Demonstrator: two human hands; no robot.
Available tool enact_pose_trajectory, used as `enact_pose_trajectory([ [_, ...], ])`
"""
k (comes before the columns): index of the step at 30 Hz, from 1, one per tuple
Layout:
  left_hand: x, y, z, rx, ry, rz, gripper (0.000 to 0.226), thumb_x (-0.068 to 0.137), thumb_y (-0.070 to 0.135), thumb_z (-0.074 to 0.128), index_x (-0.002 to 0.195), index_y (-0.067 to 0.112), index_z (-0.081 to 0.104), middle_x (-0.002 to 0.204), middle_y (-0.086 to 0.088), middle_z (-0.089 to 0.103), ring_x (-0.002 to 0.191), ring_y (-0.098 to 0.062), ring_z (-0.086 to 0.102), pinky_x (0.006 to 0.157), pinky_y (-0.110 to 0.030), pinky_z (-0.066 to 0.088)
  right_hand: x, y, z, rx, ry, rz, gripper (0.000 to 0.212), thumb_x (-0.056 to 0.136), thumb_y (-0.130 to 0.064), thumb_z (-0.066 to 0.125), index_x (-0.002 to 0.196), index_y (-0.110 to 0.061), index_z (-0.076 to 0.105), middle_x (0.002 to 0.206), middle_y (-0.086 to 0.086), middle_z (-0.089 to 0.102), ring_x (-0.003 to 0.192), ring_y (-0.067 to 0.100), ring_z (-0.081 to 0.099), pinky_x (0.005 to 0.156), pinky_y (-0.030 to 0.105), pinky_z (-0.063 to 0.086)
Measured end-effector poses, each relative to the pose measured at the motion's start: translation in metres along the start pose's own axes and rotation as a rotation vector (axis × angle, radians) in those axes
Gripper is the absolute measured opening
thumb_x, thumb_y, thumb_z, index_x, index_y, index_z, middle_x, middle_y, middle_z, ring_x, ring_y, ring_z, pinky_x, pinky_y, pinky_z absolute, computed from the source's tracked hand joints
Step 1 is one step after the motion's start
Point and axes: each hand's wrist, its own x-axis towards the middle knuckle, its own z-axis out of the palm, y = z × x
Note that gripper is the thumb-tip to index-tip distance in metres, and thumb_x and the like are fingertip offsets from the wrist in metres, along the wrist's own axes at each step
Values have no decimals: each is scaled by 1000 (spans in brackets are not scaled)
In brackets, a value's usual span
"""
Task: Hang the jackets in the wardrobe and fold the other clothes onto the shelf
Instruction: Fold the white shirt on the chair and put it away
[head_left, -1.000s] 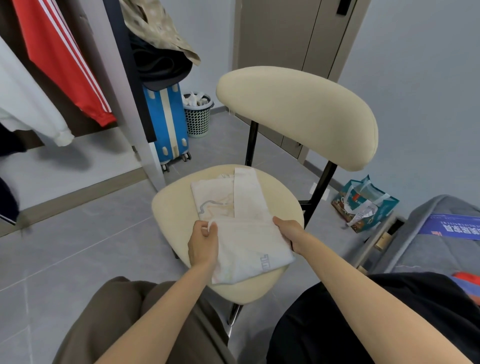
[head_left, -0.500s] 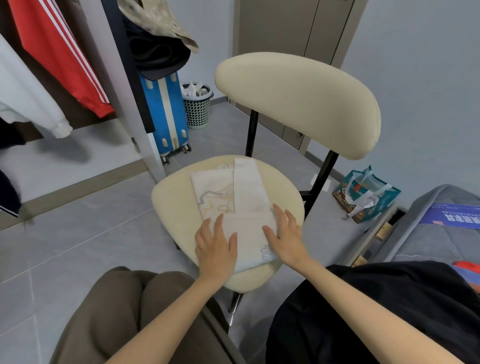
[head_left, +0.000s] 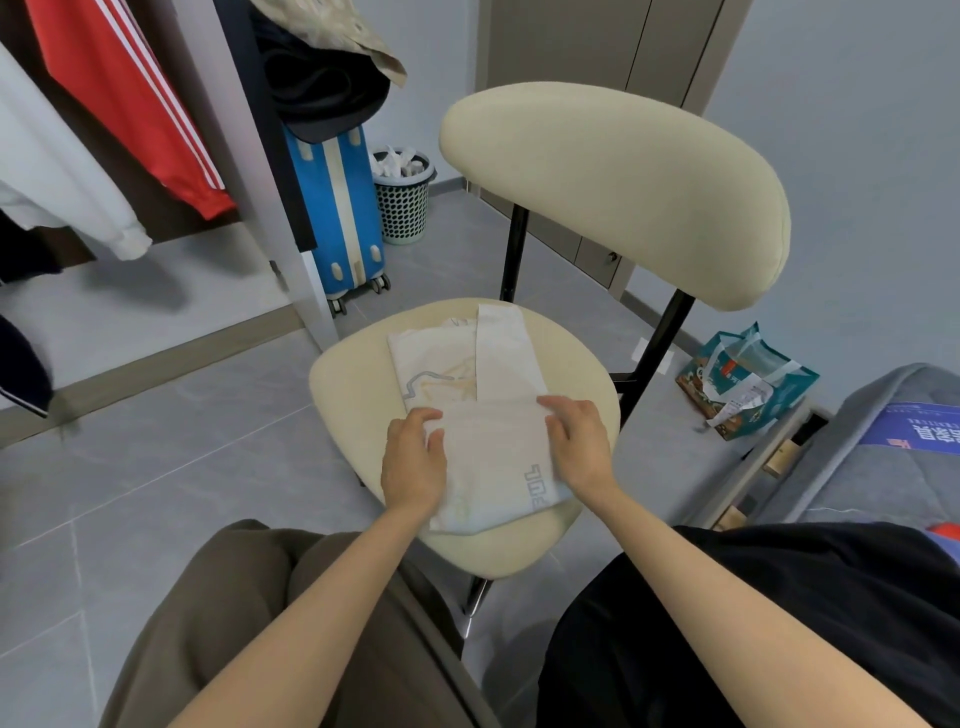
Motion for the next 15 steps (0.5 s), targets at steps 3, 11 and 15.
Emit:
enact_pose_trajectory([
  [3,-8,-9,-2,335,-112,74,34,99,21,46,132,18,53,141,-13,28,128,-29,30,102,-36,33,-7,11,-3,-400,-150,19,37,103,-38,37,137,-37,52,160,5,9,136,33,22,109,41,27],
  [11,-22,-43,8,826,-519,651,87,87,74,29,145,37,-24,159,-1,-23,145,-24,-24,117,-47,-17,-25,35,-31,-696,-513,-508,72,86,-78,19,148,-52,-7,159,-14,-19,146,14,-22,118,42,-15],
  [15,-15,-53,8,833,-537,623,93,87,69,42,140,43,-30,157,-11,-26,146,-32,-20,115,-40,-16,-22,45,-29,-672,-638,-470,83,87,-70,42,147,-50,-12,158,-12,-25,144,11,-24,118,33,-8],
])
